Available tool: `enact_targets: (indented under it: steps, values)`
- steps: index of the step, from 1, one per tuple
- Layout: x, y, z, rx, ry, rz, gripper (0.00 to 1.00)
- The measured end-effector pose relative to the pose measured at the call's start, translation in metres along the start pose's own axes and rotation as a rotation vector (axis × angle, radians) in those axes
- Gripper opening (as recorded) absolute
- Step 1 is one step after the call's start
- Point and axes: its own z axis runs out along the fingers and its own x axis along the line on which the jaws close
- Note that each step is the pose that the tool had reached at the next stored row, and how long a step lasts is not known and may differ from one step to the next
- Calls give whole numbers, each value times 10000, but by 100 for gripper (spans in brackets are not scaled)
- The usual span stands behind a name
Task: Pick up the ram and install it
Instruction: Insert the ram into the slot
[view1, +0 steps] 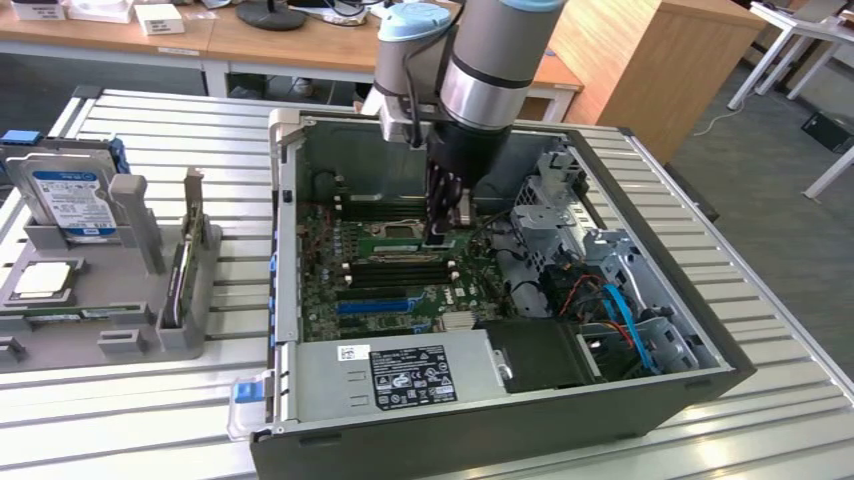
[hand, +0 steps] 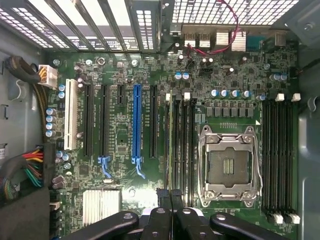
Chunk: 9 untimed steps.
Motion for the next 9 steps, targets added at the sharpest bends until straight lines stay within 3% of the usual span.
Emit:
enact_targets:
  steps: [9]
  values:
    - [0,-3,90,0,0,0,11]
